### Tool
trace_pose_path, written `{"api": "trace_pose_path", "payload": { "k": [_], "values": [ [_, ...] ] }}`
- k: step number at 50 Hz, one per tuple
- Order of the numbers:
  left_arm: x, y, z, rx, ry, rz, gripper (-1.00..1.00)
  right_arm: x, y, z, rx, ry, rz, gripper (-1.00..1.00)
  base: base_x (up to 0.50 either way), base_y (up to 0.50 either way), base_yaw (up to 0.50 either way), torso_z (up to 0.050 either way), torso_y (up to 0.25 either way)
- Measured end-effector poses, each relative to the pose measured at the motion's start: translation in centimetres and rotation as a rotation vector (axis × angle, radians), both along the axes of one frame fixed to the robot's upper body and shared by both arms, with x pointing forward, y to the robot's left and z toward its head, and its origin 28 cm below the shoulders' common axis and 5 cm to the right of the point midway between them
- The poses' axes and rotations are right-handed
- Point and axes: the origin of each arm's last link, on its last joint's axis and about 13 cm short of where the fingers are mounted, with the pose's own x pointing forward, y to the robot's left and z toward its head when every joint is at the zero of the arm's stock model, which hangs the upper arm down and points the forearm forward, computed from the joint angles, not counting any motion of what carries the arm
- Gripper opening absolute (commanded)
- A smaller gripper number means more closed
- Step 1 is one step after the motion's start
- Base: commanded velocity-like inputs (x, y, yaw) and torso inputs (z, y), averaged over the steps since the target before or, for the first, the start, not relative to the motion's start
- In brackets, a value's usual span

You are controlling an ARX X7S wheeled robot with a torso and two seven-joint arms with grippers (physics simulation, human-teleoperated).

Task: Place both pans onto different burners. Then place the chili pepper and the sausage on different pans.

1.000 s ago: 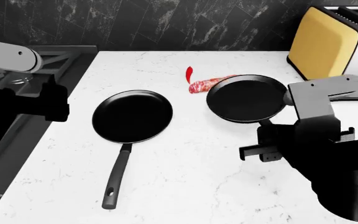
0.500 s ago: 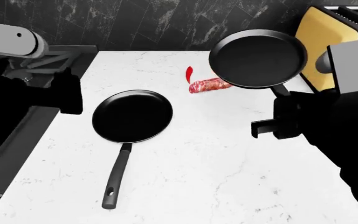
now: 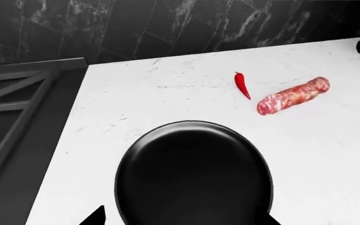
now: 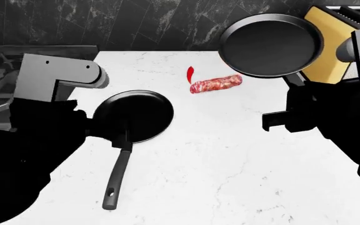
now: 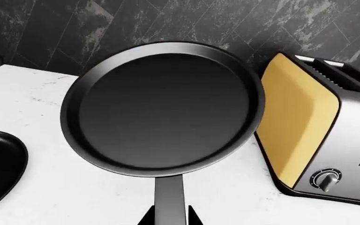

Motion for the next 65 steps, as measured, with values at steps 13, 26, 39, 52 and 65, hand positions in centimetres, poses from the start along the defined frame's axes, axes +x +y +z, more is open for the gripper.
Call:
{"api": "trace_pose_path", "payload": {
  "k": [13,26,39,52,65],
  "values": [
    [-0.9,-1.0,-0.7,-0.012,0.132,-0.049,1.00,0.1,0.0,-0.2,-0.003,0.007,-0.013,-1.00,0.00,0.00,0.00,0.002,0.002],
    [-2.1,-1.4,-1.1,0.015,0.247,-0.051,1.00,0.1,-0.2,-0.6,-0.010,0.015,-0.029,-1.00,0.00,0.00,0.00,0.000,0.002],
    [-2.8,-1.8,-1.2,0.043,0.319,-0.049,1.00,0.2,-0.2,-0.9,-0.015,0.024,-0.038,-1.00,0.00,0.00,0.00,0.001,0.003],
    [-2.6,-2.7,-1.8,0.103,0.367,-0.059,1.00,0.2,-0.3,-1.1,-0.017,0.027,-0.042,-1.00,0.00,0.00,0.00,0.001,0.002],
    [-2.2,-3.2,-3.0,0.153,0.398,-0.061,1.00,0.1,-0.5,-1.2,-0.017,0.026,-0.045,-1.00,0.00,0.00,0.00,0.001,0.002]
  ]
}}
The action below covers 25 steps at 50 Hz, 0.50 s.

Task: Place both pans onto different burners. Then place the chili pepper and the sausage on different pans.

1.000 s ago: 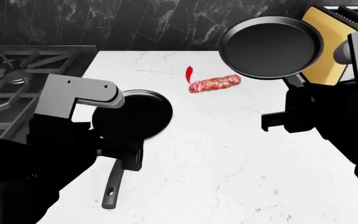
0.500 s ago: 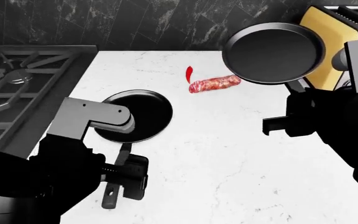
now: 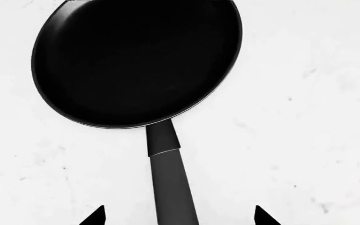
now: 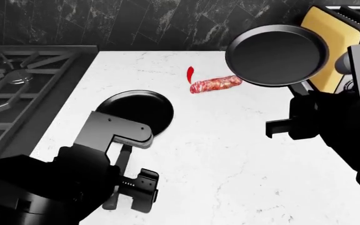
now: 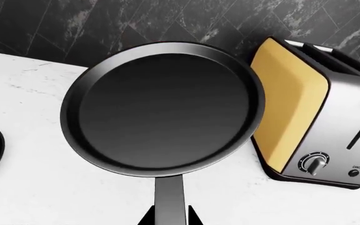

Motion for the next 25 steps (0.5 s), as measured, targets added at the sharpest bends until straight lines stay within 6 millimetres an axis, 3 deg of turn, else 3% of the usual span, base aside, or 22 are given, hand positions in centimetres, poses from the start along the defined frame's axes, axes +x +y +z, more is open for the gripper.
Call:
{"api": "trace_pose_path", "payload": {
  "k": [17,18,25],
  "values": [
    [0.31,-0.21,-0.46,-0.010,-0.008,-0.008,1.00,0.04,-0.09,-0.48,-0.001,0.011,-0.001,-1.00,0.00,0.00,0.00,0.000,0.000],
    [0.33,-0.22,-0.48,-0.011,-0.008,-0.008,-1.00,0.05,-0.10,-0.50,-0.001,0.012,-0.001,-1.00,0.00,0.00,0.00,0.000,0.000],
    [0.52,-0.29,-0.73,-0.018,-0.010,-0.009,-1.00,0.07,-0.10,-0.57,-0.002,0.014,0.000,-1.00,0.00,0.00,0.00,0.000,0.000]
  ]
}}
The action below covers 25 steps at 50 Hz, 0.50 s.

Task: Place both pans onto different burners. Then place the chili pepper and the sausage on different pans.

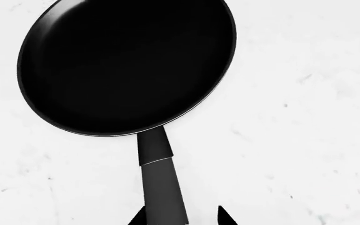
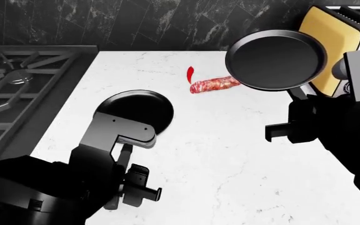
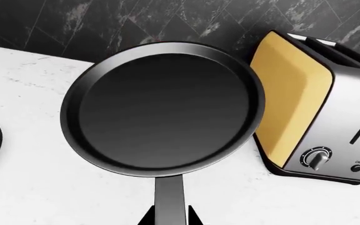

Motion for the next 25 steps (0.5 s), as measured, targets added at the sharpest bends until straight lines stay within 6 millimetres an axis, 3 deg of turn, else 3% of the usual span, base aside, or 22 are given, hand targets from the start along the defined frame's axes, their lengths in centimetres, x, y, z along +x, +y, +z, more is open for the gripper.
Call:
{"api": "trace_pose_path", "payload": {
  "k": [25],
  "values": [
    [0.37,0.50,0.06,0.025,-0.064,0.098,-1.00,-0.05,-0.16,-0.22,-0.002,0.001,-0.004,-1.00,0.00,0.00,0.00,0.000,0.002]
  ]
}}
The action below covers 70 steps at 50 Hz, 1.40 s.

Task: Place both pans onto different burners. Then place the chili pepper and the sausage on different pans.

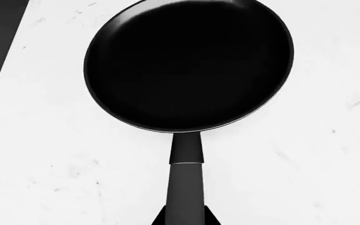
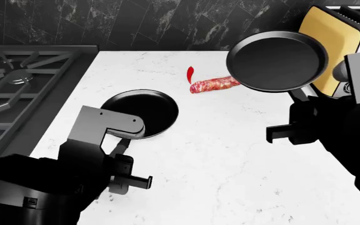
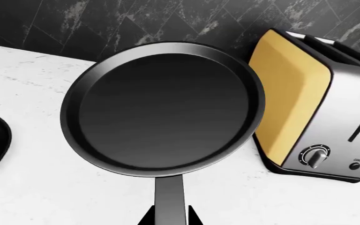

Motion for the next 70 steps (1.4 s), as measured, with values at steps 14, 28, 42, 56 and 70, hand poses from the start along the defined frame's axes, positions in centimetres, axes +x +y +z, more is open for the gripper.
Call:
{"api": "trace_pose_path", "payload": {
  "k": [14,28,42,56,70],
  "values": [
    [0.1,0.5,1.8,0.023,-0.102,0.056,-1.00,-0.1,-0.2,0.0,-0.007,-0.011,-0.006,-1.00,0.00,0.00,0.00,0.001,0.005],
    [0.1,1.1,3.9,0.017,-0.203,0.079,-1.00,-0.1,-0.2,0.5,0.002,-0.049,0.003,-1.00,0.00,0.00,0.00,0.001,0.005],
    [-0.4,2.4,5.9,-0.010,-0.271,0.103,-1.00,-0.4,-0.2,1.1,0.042,-0.115,0.028,-1.00,0.00,0.00,0.00,0.001,0.005],
    [-0.9,3.4,6.5,-0.038,-0.291,0.128,-1.00,-0.6,-0.4,1.3,-0.020,-0.170,0.038,-1.00,0.00,0.33,0.00,0.001,0.005],
    [-1.0,3.9,6.5,-0.043,-0.299,0.148,-1.00,-0.8,-0.3,1.2,-0.029,-0.176,0.062,-1.00,0.00,0.50,0.00,0.001,0.004]
  ]
}}
